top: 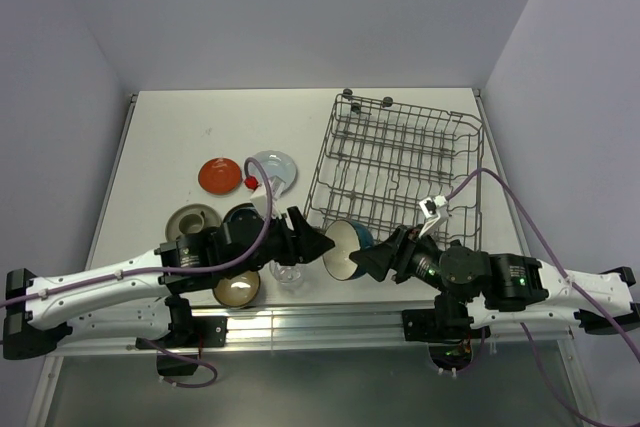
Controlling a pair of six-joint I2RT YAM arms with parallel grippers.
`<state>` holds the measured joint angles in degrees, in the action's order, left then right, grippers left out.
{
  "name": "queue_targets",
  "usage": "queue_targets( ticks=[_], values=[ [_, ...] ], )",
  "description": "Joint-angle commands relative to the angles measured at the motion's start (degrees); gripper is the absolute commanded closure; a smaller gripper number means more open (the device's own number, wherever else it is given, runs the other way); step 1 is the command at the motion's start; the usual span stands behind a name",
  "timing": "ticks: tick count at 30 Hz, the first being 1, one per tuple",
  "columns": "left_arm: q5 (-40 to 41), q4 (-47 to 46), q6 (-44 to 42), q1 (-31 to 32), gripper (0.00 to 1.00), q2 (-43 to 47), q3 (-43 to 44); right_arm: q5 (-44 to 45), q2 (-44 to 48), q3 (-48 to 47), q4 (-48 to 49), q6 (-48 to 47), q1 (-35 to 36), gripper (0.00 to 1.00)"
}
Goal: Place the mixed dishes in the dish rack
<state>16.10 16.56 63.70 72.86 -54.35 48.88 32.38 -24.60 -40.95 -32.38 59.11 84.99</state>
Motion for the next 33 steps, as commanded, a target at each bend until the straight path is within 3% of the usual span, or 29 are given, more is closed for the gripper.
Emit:
queue_targets(
  ticks=[1,8,11,17,21,26,33],
  values=[
    [-0.7,-1.9,0.2,-1.2,0.39,2.1,1.1,4.4,-0.6,-3.3,1.4,0.8,0.3,1.00],
    [4.1,5.2,1.5,-3.2,0.38,2.1,2.8,10.1,-3.4,-7.6,-5.9,0.5,-0.8,1.00],
    [5.3,7.1,1.6,-3.8,0.38,1.1,3.3,9.5,-6.1,-10.6,-7.8,-2.1,-4.7,1.00],
    [5.5,8.0,1.7,-4.3,0.38,-0.1,3.4,-2.2,-12.4,-14.2,-6.5,-12.6,-25.6,1.00],
    [6.6,10.0,1.3,-4.4,0.38,0.4,3.9,-5.5,-20.3,-19.2,-7.5,-18.6,-37.9,1.00],
    [8.0,12.1,0.5,-4.4,0.39,2.0,4.7,-2.0,-34.8,-28.2,-10.2,-25.9,-50.8,1.00],
    [6.8,11.7,-1.3,-4.5,0.39,4.2,3.9,4.2,-49.6,-39.8,-12.4,-31.7,-59.8,1.00]
  ],
)
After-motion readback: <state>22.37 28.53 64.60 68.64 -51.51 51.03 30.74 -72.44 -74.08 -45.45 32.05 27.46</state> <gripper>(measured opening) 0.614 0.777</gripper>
